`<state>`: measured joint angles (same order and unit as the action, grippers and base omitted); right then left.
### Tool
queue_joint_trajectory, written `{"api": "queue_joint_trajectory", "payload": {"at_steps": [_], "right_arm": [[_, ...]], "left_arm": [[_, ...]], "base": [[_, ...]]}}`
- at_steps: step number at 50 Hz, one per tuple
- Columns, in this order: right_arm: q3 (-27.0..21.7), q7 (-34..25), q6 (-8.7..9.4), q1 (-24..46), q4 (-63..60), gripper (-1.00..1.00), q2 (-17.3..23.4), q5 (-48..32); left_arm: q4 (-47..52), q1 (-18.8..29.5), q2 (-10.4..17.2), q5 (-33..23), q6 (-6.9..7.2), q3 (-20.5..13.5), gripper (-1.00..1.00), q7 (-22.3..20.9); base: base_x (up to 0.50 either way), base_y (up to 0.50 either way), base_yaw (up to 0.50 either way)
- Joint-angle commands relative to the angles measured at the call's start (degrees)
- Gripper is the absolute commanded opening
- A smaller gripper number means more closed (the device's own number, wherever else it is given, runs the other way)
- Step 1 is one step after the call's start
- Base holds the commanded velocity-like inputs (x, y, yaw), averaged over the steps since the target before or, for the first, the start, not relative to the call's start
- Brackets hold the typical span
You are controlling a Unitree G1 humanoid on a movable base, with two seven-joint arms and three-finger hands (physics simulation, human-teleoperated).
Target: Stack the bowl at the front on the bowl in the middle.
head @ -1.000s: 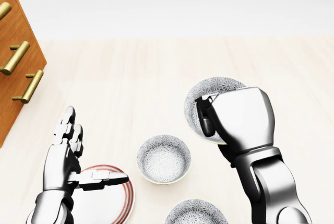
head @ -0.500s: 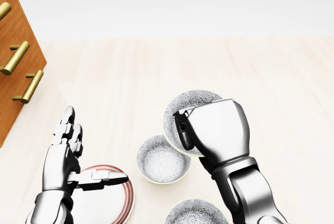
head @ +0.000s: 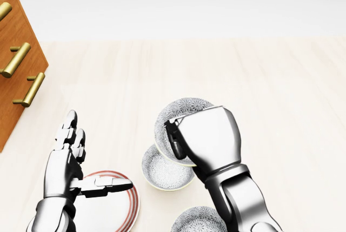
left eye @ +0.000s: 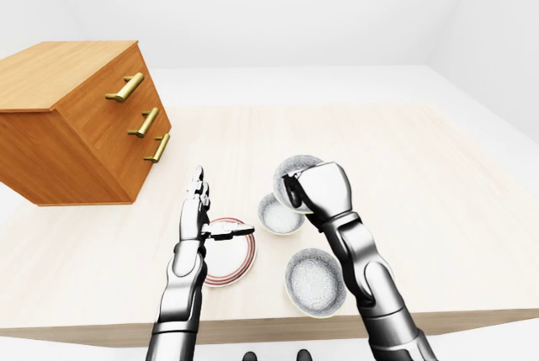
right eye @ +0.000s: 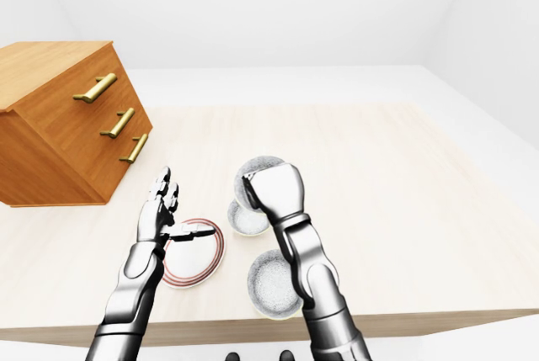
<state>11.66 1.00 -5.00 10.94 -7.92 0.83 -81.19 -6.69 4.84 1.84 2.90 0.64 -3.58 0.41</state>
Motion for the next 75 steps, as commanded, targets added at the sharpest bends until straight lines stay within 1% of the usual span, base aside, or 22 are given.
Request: {"api": "queue_joint_trajectory", "payload": {"at_steps": [1, 6, 11, 14, 15, 21, 24, 25, 28, 36, 38, 48, 55, 58, 60, 61, 64, 67, 69, 75], "right_arm": [[1.3, 2.1, 0.0, 0.4, 0.6, -1.0, -1.2, -2.4], [2.4, 2.1, 0.0, -0.3, 0.5, -1.0, -1.7, -2.9], [3.6, 2.2, 0.0, -1.3, 0.3, -1.0, -2.2, -3.4], [4.2, 2.0, 0.0, -1.7, 0.2, -1.0, -2.5, -3.5], [4.4, 2.2, 0.0, -1.8, 0.3, -1.0, -2.6, -3.6], [5.1, 2.3, 0.0, -2.2, 0.7, -1.0, -3.0, -3.3], [5.5, 1.8, 0.0, -2.5, 0.2, -1.0, -3.3, -3.1], [5.6, 2.1, 0.0, -2.6, 0.5, -1.0, -3.2, -3.1], [5.7, 1.9, 0.0, -2.6, 0.5, -1.0, -3.3, -2.9], [6.1, 1.4, 0.0, -2.8, 0.4, -1.0, -3.6, -2.4], [6.2, 1.3, 0.0, -2.9, 0.5, -1.0, -3.7, -2.1], [5.2, 3.2, 0.0, -1.9, 4.2, -1.0, -3.4, -0.9], [4.6, 2.9, 0.0, -1.6, 4.5, -1.0, -3.2, -0.2], [4.6, 2.9, 0.0, -1.7, 4.4, -1.0, -3.1, -0.2], [4.5, 2.7, 0.0, -1.8, 4.3, -1.0, -3.0, -0.2], [4.5, 2.4, 0.0, -1.9, 3.9, -1.0, -3.0, -0.3], [4.4, 2.7, 0.0, -1.7, 4.5, -1.0, -2.9, -0.3], [4.4, 3.0, 0.0, -1.7, 4.9, -1.0, -2.9, -0.3], [4.6, 2.4, 0.0, -1.9, 4.0, -1.0, -3.1, -0.2], [4.6, 2.4, 0.0, -1.8, 4.0, -1.0, -3.1, -0.1]], "left_arm": [[0.0, 0.1, 0.0, 0.0, 0.11, 0.0, 1.0, 0.0], [-0.4, 0.2, 0.0, 0.0, -0.15, 0.0, 1.0, 0.0], [-0.1, 0.1, -0.1, 0.0, 0.09, 0.1, 1.0, 0.1], [-0.4, 0.1, -0.1, 0.0, -0.19, 0.1, 1.0, 0.0], [0.1, 0.0, -0.1, 0.1, 0.22, 0.1, 1.0, 0.0], [0.3, 0.0, -0.1, 0.1, 0.44, 0.1, 1.0, 0.0], [0.0, 0.0, 0.0, 0.1, 0.18, 0.0, 1.0, -0.1], [0.2, 0.0, 0.0, 0.1, 0.33, 0.0, 1.0, -0.1], [0.0, 0.0, 0.0, 0.1, 0.11, 0.0, 1.0, -0.1], [-0.1, 0.1, 0.0, 0.1, 0.08, 0.0, 1.0, -0.1], [0.4, 0.0, 0.0, 0.1, 0.45, 0.0, 1.0, -0.1], [-0.2, 0.1, 0.0, 0.1, 0.04, -0.1, 1.0, -0.1], [0.3, 0.0, 0.0, 0.1, 0.37, 0.0, 1.0, 0.0], [-0.5, 0.2, 0.0, 0.1, -0.25, -0.1, 1.0, 0.0], [-0.2, 0.1, 0.0, 0.1, -0.1, 0.0, 1.0, 0.0], [-0.4, 0.2, 0.0, 0.1, -0.24, 0.0, 1.0, 0.0], [0.1, 0.0, 0.0, 0.1, 0.13, 0.1, 1.0, 0.0], [-0.7, 0.3, 0.0, 0.1, -0.36, 0.0, 1.0, 0.0], [0.0, 0.1, 0.0, 0.1, 0.1, 0.0, 1.0, 0.0], [0.0, 0.1, 0.1, 0.2, 0.13, -0.1, 1.0, -0.1]], "base": [[0.0, 0.0, 0.0], [0.0, 0.0, 0.0], [0.0, 0.0, 0.0], [0.0, 0.0, 0.0], [0.0, 0.0, 0.0], [0.0, 0.0, 0.0], [0.0, 0.0, 0.0], [0.0, 0.0, 0.0], [0.0, 0.0, 0.0], [0.0, 0.0, 0.0], [0.0, 0.0, 0.0], [0.0, 0.0, 0.0], [0.0, 0.0, 0.0], [0.0, 0.0, 0.0], [0.0, 0.0, 0.0], [0.0, 0.0, 0.0], [0.0, 0.0, 0.0], [0.0, 0.0, 0.0], [0.0, 0.0, 0.0], [0.0, 0.0, 0.0]]}}
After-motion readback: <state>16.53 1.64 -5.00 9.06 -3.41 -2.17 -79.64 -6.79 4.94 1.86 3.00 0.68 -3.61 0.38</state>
